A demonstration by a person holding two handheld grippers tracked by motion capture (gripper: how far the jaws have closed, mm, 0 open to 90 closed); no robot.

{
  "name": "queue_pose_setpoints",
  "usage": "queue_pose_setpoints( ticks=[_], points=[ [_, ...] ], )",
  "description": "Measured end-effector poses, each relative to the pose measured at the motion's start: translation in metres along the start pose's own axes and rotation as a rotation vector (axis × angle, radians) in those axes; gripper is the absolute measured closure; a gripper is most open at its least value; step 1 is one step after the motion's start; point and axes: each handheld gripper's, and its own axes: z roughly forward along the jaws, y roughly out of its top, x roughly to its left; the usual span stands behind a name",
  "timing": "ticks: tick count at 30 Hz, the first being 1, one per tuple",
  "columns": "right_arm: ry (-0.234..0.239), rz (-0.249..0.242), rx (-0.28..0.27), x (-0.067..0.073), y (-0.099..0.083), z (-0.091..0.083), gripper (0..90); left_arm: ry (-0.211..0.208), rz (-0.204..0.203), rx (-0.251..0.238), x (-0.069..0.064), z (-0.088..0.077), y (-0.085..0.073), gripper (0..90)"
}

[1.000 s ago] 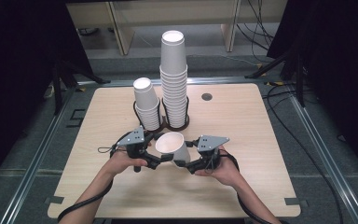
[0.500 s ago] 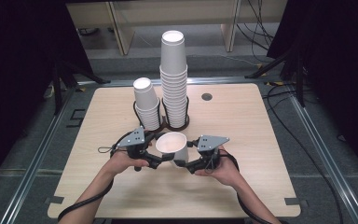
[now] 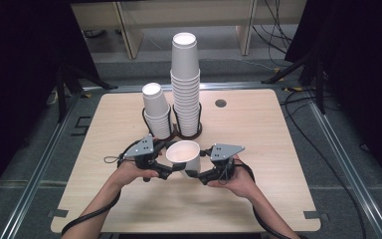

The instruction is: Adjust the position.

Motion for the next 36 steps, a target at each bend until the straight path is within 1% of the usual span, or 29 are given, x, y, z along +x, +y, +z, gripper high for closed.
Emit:
queue_pose_setpoints(
  ticks=[3,5,6,7,10,11,12,14,15,16,17,18,20,21,22,23,24,25,26,27,28,29,30,31,32,33,36],
  points=[
    [0.006,0.001,0.004,0.000,0.000,0.000,25.9,-0.002,0.009,0.003,0.000,0.000,0.000,18.8],
    [0.027,0.014,-0.010,0.000,-0.001,0.001,25.6,-0.002,0.011,0.001,0.000,0.000,0.000,19.0],
    [0.014,0.013,-0.001,0.000,0.000,0.000,25.5,-0.002,0.011,0.000,0.000,0.000,0.000,19.1],
    [0.010,0.010,0.001,0.000,0.000,0.000,25.3,-0.003,0.011,0.001,0.000,0.000,0.001,19.2],
    [0.011,0.009,-0.001,0.000,0.000,0.000,25.1,-0.005,0.013,0.000,0.000,0.000,0.001,19.4],
    [0.010,0.008,-0.002,0.000,0.000,0.000,24.8,-0.011,0.012,-0.016,0.000,0.000,0.000,19.7],
    [0.005,0.005,-0.004,-0.001,0.000,0.000,24.6,-0.005,0.021,-0.007,0.000,-0.001,0.001,19.8],
    [0.007,0.000,-0.007,-0.001,0.000,0.000,24.4,-0.006,0.025,-0.011,0.000,-0.001,0.001,19.8],
    [0.003,0.017,-0.011,-0.002,0.000,0.000,24.2,-0.003,0.042,-0.003,0.001,-0.001,0.002,20.0],
    [0.006,-0.002,-0.013,-0.003,0.000,0.000,24.2,-0.002,0.050,-0.002,0.001,-0.002,0.002,20.0],
    [0.015,0.042,-0.007,-0.001,-0.001,-0.001,24.3,-0.002,0.054,-0.003,0.002,-0.002,0.002,20.1],
    [0.015,0.015,-0.019,-0.002,-0.001,-0.001,24.0,-0.002,0.054,-0.003,0.002,-0.002,0.002,20.1],
    [0.013,0.020,-0.016,-0.002,-0.001,-0.001,23.2,0.000,0.050,-0.010,0.001,-0.001,0.002,20.2],
    [0.008,0.046,-0.014,-0.001,-0.001,-0.001,21.1,0.005,0.052,-0.016,0.002,-0.002,0.002,20.2],
    [0.014,0.042,-0.012,-0.002,-0.001,-0.001,19.9,0.009,0.047,-0.018,0.002,-0.002,0.002,20.3],
    [0.011,0.045,-0.009,-0.002,-0.001,-0.001,18.6,0.010,0.044,-0.017,0.002,-0.002,0.003,20.3],
    [0.007,0.051,-0.008,-0.001,-0.001,-0.001,16.4,0.004,0.039,-0.033,0.002,-0.001,0.002,20.2],
    [0.003,0.053,-0.009,-0.001,-0.002,-0.001,15.4,0.005,0.038,-0.033,0.002,-0.001,0.002,20.2],
    [0.002,0.055,-0.009,-0.001,-0.002,-0.001,15.2,0.019,0.045,-0.013,0.002,-0.003,0.003,20.2],
    [0.002,0.055,-0.009,-0.001,-0.002,-0.001,15.2,0.019,0.045,-0.013,0.002,-0.003,0.003,20.2],
    [-0.011,0.044,-0.012,-0.001,-0.002,-0.002,15.1,0.028,0.053,-0.015,0.002,-0.004,0.003,20.2],
    [-0.015,0.054,-0.017,-0.001,-0.003,-0.003,15.1,0.028,0.053,-0.015,0.002,-0.004,0.003,20.2],
    [-0.025,0.051,-0.017,-0.002,-0.003,-0.004,15.1,0.030,0.044,-0.031,0.002,-0.004,0.003,20.1],
    [-0.025,0.051,-0.017,-0.002,-0.003,-0.004,15.1,0.030,0.044,-0.031,0.002,-0.004,0.003,20.2],
    [-0.037,0.052,-0.021,-0.001,-0.003,-0.007,15.1,0.044,0.041,-0.016,0.001,-0.007,0.003,20.1],
    [-0.043,0.052,-0.015,-0.001,-0.003,-0.009,15.1,0.048,0.044,-0.018,0.001,-0.008,0.003,20.1],
    [-0.043,0.059,-0.021,-0.001,-0.004,-0.011,15.1,0.056,0.049,-0.015,0.001,-0.010,0.004,20.0]
  ],
)
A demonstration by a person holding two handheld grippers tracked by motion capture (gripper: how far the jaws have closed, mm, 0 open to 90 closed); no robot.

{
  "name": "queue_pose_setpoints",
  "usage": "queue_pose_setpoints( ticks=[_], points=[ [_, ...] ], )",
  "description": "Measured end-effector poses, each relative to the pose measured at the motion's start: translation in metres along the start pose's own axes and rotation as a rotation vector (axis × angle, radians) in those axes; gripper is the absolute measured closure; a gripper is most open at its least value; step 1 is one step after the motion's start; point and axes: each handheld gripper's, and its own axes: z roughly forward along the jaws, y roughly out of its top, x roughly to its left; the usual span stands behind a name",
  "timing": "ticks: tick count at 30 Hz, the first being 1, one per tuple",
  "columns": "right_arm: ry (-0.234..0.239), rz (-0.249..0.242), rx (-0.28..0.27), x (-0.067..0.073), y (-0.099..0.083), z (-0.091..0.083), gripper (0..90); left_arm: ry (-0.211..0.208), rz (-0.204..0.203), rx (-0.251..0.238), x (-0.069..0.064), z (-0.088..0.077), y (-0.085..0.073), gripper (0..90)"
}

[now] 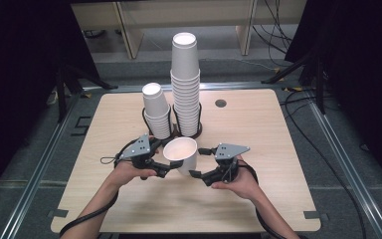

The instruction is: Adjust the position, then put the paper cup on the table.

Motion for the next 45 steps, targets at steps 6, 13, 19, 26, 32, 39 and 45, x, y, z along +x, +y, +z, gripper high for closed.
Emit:
queue_pose_setpoints(
  ticks=[6,13,19,26,32,39,45],
  points=[
    [-0.032,0.001,-0.012,-0.001,-0.001,-0.009,15.1,0.034,0.003,-0.007,-0.001,-0.005,0.002,19.9],
    [-0.105,0.049,-0.042,-0.003,-0.008,-0.021,15.0,0.103,0.028,-0.003,-0.004,-0.018,0.001,19.8],
    [-0.242,0.073,-0.047,-0.008,-0.014,-0.035,15.1,0.174,0.049,0.004,-0.007,-0.028,-0.001,19.7],
    [-0.292,0.104,-0.062,-0.012,-0.023,-0.044,15.1,0.233,0.060,-0.005,-0.010,-0.039,-0.004,19.8],
    [-0.312,0.137,-0.079,-0.013,-0.027,-0.051,15.0,0.265,0.054,0.006,-0.011,-0.044,-0.009,19.8],
    [-0.341,0.144,-0.091,-0.015,-0.026,-0.057,15.0,0.307,0.044,-0.029,-0.012,-0.049,-0.014,19.7],
    [-0.397,0.142,-0.103,-0.019,-0.027,-0.064,15.0,0.364,0.046,-0.012,-0.016,-0.054,-0.015,19.5]
  ],
)
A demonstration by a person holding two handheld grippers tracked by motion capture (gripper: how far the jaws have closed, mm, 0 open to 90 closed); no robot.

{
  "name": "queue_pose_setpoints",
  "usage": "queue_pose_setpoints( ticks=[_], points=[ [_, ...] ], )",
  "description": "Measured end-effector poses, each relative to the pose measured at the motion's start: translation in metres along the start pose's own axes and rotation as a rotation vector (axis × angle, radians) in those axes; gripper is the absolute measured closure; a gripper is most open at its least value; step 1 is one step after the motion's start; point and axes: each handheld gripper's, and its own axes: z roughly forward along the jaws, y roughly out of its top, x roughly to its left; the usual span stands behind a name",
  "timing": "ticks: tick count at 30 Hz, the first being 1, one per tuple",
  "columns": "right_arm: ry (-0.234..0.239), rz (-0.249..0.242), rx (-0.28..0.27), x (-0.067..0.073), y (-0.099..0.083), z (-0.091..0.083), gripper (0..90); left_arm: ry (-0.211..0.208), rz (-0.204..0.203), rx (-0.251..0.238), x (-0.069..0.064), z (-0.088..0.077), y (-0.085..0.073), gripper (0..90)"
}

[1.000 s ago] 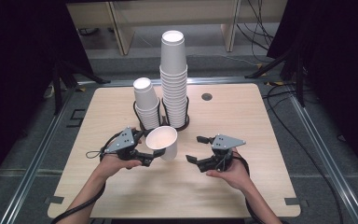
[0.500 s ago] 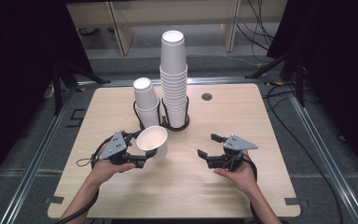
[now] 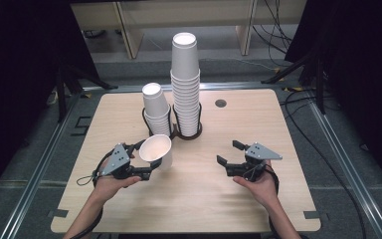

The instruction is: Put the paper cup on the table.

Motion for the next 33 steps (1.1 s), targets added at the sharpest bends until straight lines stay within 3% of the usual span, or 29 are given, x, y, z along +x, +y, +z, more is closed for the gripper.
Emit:
queue_pose_setpoints(
  ticks=[3,4,5,8,9,10,13,15,16,21,22,23,27,30,32,33],
  points=[
    [-0.041,0.028,-0.006,-0.002,0.000,-0.002,15.0,0.029,-0.003,-0.002,-0.001,0.000,-0.002,19.6],
    [-0.044,0.015,-0.009,-0.006,0.000,-0.002,14.9,0.038,-0.002,-0.017,-0.001,0.002,-0.003,19.5],
    [-0.083,0.002,-0.023,-0.010,0.000,-0.004,15.0,0.059,-0.006,-0.013,-0.001,0.003,-0.004,19.5],
    [-0.102,0.014,-0.033,-0.012,0.000,-0.006,15.0,0.087,-0.009,0.010,-0.001,0.003,-0.006,19.5],
    [-0.101,0.010,-0.044,-0.015,0.000,-0.007,15.0,0.086,-0.019,-0.013,-0.001,0.006,-0.008,19.5],
    [-0.101,0.010,-0.044,-0.015,0.000,-0.007,15.0,0.099,-0.020,0.012,-0.002,0.006,-0.009,19.5],
    [-0.126,0.037,-0.042,-0.015,-0.001,-0.009,15.0,0.121,-0.028,0.018,-0.003,0.011,-0.012,19.3],
    [-0.138,0.028,-0.048,-0.017,-0.001,-0.009,15.0,0.129,-0.022,0.033,-0.002,0.014,-0.014,19.3],
    [-0.133,0.012,-0.041,-0.018,-0.001,-0.009,15.0,0.140,-0.028,0.037,-0.002,0.017,-0.015,19.3],
    [-0.146,0.023,-0.029,-0.016,-0.001,-0.011,15.0,0.168,-0.032,0.056,-0.002,0.021,-0.017,19.3],
    [-0.126,0.034,-0.038,-0.016,-0.002,-0.009,15.0,0.171,-0.027,0.059,-0.002,0.023,-0.018,19.3],
    [-0.146,0.017,-0.033,-0.016,-0.002,-0.011,14.9,0.177,-0.039,0.063,-0.003,0.024,-0.019,19.3],
    [-0.146,0.039,-0.038,-0.014,-0.001,-0.012,15.0,0.185,-0.038,0.072,-0.003,0.026,-0.021,19.2],
    [-0.156,0.016,-0.028,-0.016,-0.002,-0.012,15.0,0.194,-0.037,0.082,-0.001,0.031,-0.023,18.9],
    [-0.147,0.030,-0.028,-0.015,-0.002,-0.011,15.0,0.190,-0.033,0.072,0.000,0.034,-0.024,18.7],
    [-0.143,0.031,-0.034,-0.015,-0.003,-0.011,15.0,0.191,-0.028,0.095,0.000,0.034,-0.024,18.6]
  ],
)
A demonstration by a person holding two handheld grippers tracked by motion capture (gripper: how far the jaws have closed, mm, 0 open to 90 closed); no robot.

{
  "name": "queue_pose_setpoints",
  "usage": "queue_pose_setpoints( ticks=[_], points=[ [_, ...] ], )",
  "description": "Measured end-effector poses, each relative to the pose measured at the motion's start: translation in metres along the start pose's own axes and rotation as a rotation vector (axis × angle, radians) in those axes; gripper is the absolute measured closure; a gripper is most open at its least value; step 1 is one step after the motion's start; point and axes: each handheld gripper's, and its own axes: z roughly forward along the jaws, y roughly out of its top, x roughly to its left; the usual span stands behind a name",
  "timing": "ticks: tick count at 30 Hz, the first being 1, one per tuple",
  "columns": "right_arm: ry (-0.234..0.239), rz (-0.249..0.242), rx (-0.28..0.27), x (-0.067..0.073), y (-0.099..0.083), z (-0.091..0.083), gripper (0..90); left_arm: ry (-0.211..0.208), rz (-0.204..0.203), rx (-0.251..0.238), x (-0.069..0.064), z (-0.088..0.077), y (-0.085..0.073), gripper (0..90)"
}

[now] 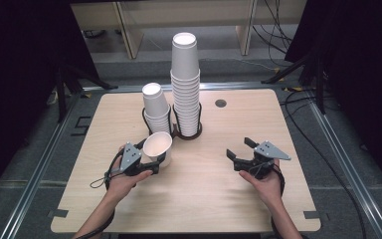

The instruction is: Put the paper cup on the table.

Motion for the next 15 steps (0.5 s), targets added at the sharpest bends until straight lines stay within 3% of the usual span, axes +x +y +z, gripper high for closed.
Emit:
queue_pose_setpoints(
  ticks=[6,7,10,13,15],
  points=[
    [0.005,0.001,0.001,0.000,0.000,0.000,15.0,0.003,-0.014,0.009,0.002,0.007,-0.003,18.3],
    [0.008,0.005,0.000,0.001,-0.001,0.000,14.9,0.000,-0.014,-0.007,0.002,0.009,-0.003,18.3],
    [-0.005,-0.016,-0.002,-0.001,-0.001,0.001,14.9,0.005,-0.019,0.012,0.003,0.009,-0.004,18.1],
    [0.003,0.000,0.002,0.000,0.000,0.000,15.0,-0.002,-0.022,-0.009,0.003,0.012,-0.005,17.8],
    [0.002,0.002,0.002,0.000,0.000,0.000,15.0,0.002,-0.019,0.007,0.003,0.010,-0.005,17.7]
  ],
)
